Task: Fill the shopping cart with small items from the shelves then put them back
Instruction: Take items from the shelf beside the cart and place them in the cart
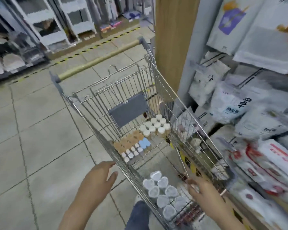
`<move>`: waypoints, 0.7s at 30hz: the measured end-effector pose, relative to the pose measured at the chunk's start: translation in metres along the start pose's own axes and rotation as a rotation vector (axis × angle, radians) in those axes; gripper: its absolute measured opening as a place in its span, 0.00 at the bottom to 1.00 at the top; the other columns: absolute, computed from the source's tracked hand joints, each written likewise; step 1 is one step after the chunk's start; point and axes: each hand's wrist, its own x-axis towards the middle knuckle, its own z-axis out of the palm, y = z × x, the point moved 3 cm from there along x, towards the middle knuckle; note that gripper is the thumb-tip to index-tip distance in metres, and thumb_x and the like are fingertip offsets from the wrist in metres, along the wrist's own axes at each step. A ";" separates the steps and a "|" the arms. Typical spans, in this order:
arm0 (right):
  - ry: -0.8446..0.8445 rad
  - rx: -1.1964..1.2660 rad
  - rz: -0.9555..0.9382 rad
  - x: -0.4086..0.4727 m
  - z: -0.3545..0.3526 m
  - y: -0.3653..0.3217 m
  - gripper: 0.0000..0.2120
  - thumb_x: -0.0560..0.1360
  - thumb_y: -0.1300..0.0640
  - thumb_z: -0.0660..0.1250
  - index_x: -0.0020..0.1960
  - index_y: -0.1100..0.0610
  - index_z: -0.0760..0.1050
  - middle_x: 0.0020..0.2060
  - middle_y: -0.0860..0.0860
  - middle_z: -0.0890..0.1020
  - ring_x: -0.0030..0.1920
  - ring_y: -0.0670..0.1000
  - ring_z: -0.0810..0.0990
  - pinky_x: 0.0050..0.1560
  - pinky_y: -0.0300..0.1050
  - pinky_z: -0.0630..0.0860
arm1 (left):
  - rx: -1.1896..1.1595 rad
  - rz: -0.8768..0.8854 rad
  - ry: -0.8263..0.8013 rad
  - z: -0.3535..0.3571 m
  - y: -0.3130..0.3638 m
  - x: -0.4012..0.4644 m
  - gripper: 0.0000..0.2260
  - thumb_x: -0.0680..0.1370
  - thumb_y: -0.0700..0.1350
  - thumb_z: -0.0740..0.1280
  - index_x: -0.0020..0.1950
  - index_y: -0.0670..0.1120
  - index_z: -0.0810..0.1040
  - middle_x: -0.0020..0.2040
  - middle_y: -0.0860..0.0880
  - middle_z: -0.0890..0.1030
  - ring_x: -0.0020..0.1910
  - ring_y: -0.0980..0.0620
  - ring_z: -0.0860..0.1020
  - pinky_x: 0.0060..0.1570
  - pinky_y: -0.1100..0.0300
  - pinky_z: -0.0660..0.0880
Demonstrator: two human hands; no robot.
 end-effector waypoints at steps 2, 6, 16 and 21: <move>0.005 0.025 0.066 0.015 0.016 -0.008 0.13 0.78 0.57 0.63 0.62 0.54 0.75 0.56 0.49 0.80 0.55 0.47 0.77 0.56 0.40 0.73 | 0.054 0.084 -0.048 -0.006 -0.008 0.034 0.17 0.81 0.51 0.59 0.70 0.53 0.69 0.66 0.56 0.73 0.64 0.56 0.71 0.60 0.63 0.68; -0.015 0.080 0.115 0.052 0.050 -0.022 0.10 0.79 0.55 0.63 0.60 0.53 0.76 0.51 0.45 0.78 0.53 0.45 0.77 0.53 0.38 0.71 | 0.143 0.236 -0.149 0.006 -0.011 0.098 0.17 0.80 0.49 0.60 0.69 0.49 0.72 0.63 0.51 0.76 0.61 0.51 0.74 0.59 0.58 0.71; -0.119 0.178 0.219 0.190 0.128 -0.014 0.07 0.77 0.61 0.60 0.52 0.57 0.74 0.45 0.54 0.81 0.45 0.52 0.78 0.47 0.44 0.73 | 0.271 0.331 -0.458 0.103 -0.014 0.229 0.14 0.80 0.47 0.60 0.64 0.47 0.73 0.62 0.48 0.77 0.59 0.49 0.75 0.55 0.58 0.71; -0.120 0.209 0.284 0.240 0.159 0.005 0.09 0.75 0.61 0.60 0.54 0.56 0.74 0.41 0.50 0.79 0.45 0.51 0.78 0.49 0.43 0.75 | 0.427 0.270 -0.622 0.151 -0.030 0.276 0.14 0.80 0.47 0.59 0.62 0.44 0.74 0.62 0.45 0.76 0.61 0.46 0.74 0.55 0.54 0.72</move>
